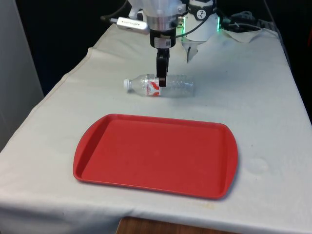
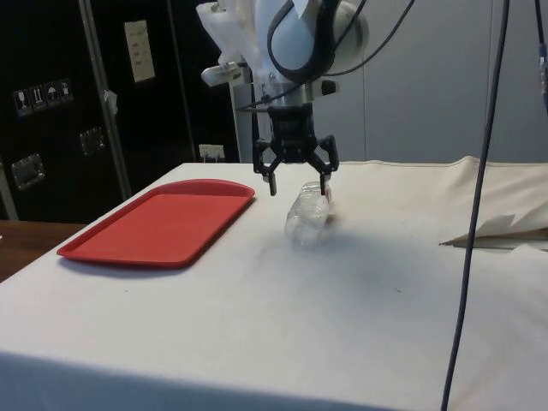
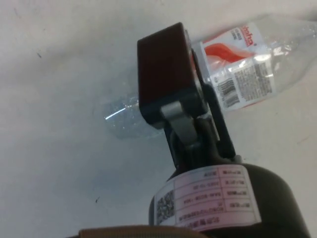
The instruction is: Place the bottle upright on the tray.
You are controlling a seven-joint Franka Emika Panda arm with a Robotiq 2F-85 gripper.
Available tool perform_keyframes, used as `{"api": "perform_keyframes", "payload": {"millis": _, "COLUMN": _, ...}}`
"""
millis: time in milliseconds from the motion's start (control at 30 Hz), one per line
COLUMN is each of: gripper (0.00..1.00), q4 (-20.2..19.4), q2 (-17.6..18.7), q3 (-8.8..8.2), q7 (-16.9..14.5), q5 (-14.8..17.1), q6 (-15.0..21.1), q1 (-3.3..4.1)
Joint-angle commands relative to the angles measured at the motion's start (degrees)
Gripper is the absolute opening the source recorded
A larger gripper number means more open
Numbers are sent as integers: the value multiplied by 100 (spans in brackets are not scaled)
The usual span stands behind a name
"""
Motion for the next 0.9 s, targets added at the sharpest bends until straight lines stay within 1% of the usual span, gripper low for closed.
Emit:
{"api": "perform_keyframes", "payload": {"millis": 0, "gripper": 100, "q4": -69, "q2": -109, "q3": 6, "q7": -132, "q5": 40, "q6": -17, "q1": -40}}
{"api": "perform_keyframes", "payload": {"millis": 33, "gripper": 100, "q4": -86, "q2": -126, "q3": -6, "q7": -183, "q5": 40, "q6": -11, "q1": -46}}
{"api": "perform_keyframes", "payload": {"millis": 67, "gripper": 100, "q4": -46, "q2": -57, "q3": -46, "q7": -138, "q5": 0, "q6": -11, "q1": -17}}
{"api": "perform_keyframes", "payload": {"millis": 100, "gripper": 100, "q4": -126, "q2": -155, "q3": -34, "q7": -275, "q5": 46, "q6": 0, "q1": -52}}
{"api": "perform_keyframes", "payload": {"millis": 333, "gripper": 100, "q4": -218, "q2": -212, "q3": -97, "q7": -527, "q5": 34, "q6": 11, "q1": -57}}
{"api": "perform_keyframes", "payload": {"millis": 367, "gripper": 100, "q4": -183, "q2": -166, "q3": -132, "q7": -498, "q5": 0, "q6": -11, "q1": -29}}
{"api": "perform_keyframes", "payload": {"millis": 400, "gripper": 100, "q4": -235, "q2": -218, "q3": -115, "q7": -596, "q5": 29, "q6": 17, "q1": -52}}
{"api": "perform_keyframes", "payload": {"millis": 500, "gripper": 100, "q4": -229, "q2": -212, "q3": -126, "q7": -659, "q5": 23, "q6": 6, "q1": -40}}
{"api": "perform_keyframes", "payload": {"millis": 633, "gripper": 100, "q4": -195, "q2": -166, "q3": -143, "q7": -636, "q5": 0, "q6": -11, "q1": -29}}
{"api": "perform_keyframes", "payload": {"millis": 667, "gripper": 100, "q4": -212, "q2": -183, "q3": -132, "q7": -665, "q5": 29, "q6": 0, "q1": -46}}
{"api": "perform_keyframes", "payload": {"millis": 767, "gripper": 100, "q4": -206, "q2": -172, "q3": -126, "q7": -699, "q5": 63, "q6": -11, "q1": -63}}
{"api": "perform_keyframes", "payload": {"millis": 833, "gripper": 100, "q4": -218, "q2": -195, "q3": -97, "q7": -779, "q5": 143, "q6": -23, "q1": -103}}
{"api": "perform_keyframes", "payload": {"millis": 867, "gripper": 100, "q4": -223, "q2": -206, "q3": -74, "q7": -854, "q5": 218, "q6": -34, "q1": -138}}
